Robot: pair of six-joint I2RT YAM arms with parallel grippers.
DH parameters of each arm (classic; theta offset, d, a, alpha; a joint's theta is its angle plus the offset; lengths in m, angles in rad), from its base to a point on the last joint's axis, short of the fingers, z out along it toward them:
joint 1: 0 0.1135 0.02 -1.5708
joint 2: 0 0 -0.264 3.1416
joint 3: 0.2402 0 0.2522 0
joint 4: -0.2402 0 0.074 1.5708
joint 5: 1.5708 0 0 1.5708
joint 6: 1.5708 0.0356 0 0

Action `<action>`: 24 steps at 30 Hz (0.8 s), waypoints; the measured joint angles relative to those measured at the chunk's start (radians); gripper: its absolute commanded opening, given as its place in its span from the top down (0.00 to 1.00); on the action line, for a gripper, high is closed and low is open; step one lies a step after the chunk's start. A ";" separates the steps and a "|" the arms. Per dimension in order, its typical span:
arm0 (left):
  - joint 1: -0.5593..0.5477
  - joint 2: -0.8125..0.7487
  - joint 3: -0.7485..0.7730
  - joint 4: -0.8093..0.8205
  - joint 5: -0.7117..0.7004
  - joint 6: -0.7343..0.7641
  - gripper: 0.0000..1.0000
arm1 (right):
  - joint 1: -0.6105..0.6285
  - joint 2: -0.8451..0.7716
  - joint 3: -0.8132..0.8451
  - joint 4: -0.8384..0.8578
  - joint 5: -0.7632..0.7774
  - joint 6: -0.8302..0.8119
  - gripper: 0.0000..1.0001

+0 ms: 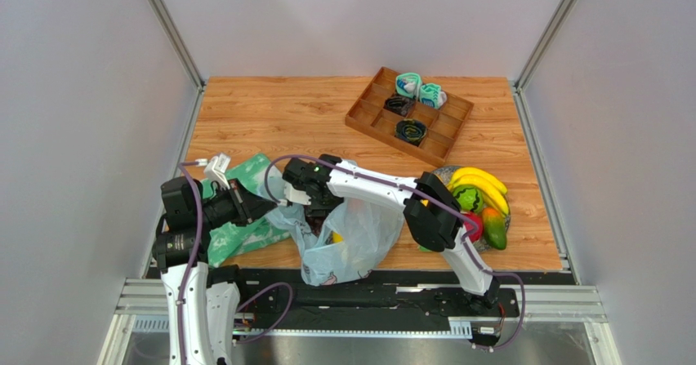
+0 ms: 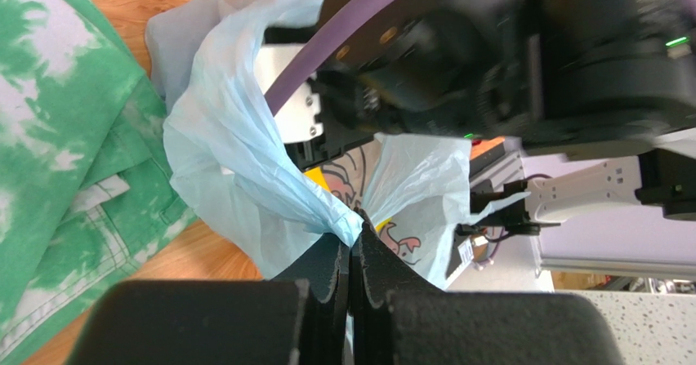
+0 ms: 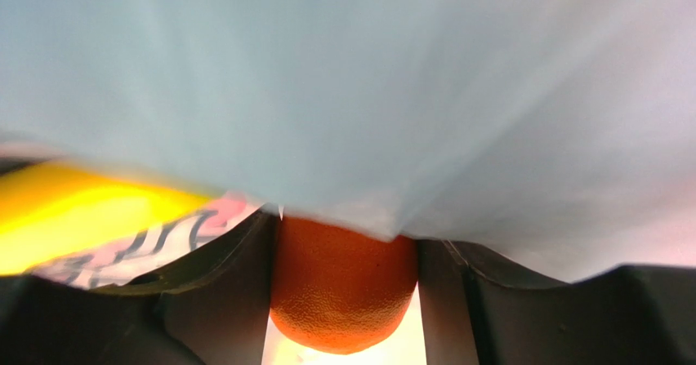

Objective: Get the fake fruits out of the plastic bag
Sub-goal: Take out the fake fruit from the plastic bag, then place the fake fruit on the plate.

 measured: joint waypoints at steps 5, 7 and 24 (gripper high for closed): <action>0.000 0.013 0.000 0.013 0.023 -0.016 1.00 | -0.009 -0.040 0.187 -0.124 -0.124 0.000 0.60; 0.000 0.027 0.000 0.030 0.030 -0.026 1.00 | -0.010 -0.120 0.199 -0.153 -0.223 -0.001 0.59; 0.000 0.134 0.002 0.101 0.042 -0.047 1.00 | -0.451 -0.691 -0.116 -0.136 -0.484 -0.002 0.61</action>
